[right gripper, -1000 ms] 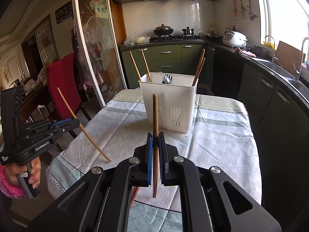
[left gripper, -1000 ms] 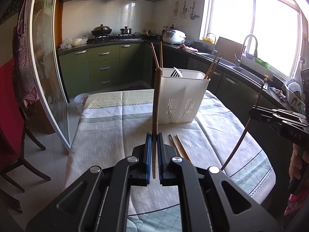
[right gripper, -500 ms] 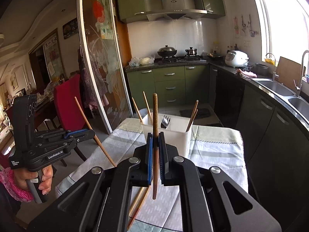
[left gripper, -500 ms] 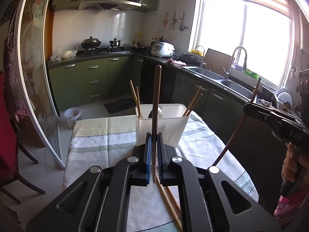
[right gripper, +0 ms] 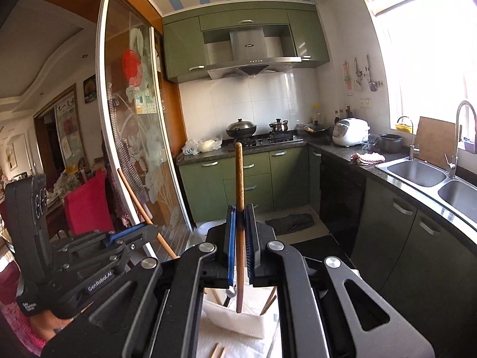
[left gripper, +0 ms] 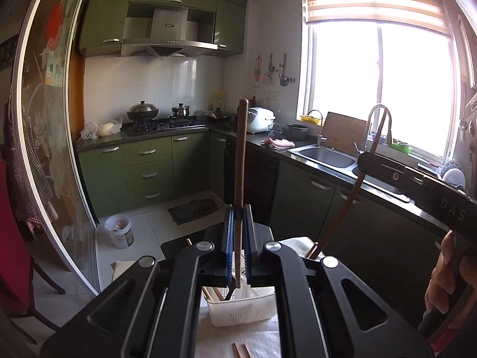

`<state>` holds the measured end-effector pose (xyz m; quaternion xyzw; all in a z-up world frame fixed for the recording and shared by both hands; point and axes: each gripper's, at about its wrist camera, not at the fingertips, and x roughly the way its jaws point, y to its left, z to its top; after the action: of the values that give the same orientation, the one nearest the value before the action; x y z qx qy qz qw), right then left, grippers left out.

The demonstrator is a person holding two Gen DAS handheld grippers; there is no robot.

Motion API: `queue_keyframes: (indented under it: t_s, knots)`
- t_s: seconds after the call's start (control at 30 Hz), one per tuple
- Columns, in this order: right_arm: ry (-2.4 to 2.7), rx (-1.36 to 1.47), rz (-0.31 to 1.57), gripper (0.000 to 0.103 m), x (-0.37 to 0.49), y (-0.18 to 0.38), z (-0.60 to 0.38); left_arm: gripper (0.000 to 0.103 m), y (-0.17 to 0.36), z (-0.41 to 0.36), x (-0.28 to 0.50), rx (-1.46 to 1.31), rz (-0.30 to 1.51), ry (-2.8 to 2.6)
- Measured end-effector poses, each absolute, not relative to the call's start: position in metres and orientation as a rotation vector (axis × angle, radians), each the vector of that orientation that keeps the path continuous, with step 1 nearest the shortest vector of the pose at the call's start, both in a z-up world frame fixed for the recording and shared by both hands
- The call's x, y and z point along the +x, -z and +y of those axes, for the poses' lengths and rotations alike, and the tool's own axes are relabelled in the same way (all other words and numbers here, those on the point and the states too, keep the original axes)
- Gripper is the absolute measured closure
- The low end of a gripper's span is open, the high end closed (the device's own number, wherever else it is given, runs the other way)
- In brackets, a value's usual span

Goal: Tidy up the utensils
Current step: 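Raise both held chopsticks upright above the white holder, then lower both chopsticks into the holder and open both grippers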

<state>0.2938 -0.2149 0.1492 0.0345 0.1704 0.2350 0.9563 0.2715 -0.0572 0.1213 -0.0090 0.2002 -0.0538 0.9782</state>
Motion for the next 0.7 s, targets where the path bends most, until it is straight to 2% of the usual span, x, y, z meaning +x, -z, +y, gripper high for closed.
queue_keyframes:
  t_s: [0.27, 0.47, 0.57, 0.7]
  knots:
    - [-0.418, -0.009, 0.484, 0.096, 0.352, -0.091, -0.182, 0.097, -0.067, -0.06, 0.312, 0.001, 0.537, 0.061]
    - [-0.413, -0.05, 0.544, 0.096, 0.36, -0.055, -0.173, 0.097, -0.041, -0.056, 0.321, 0.006, 0.617, 0.058]
    - [-0.416, -0.048, 0.539, 0.095, 0.356, -0.054, -0.175, 0.096, -0.037, -0.056, 0.321, 0.011, 0.633, 0.062]
    - [-0.427, -0.038, 0.497, 0.094, 0.334, -0.064, -0.185, 0.09, -0.039, -0.057, 0.312, 0.013, 0.638, 0.072]
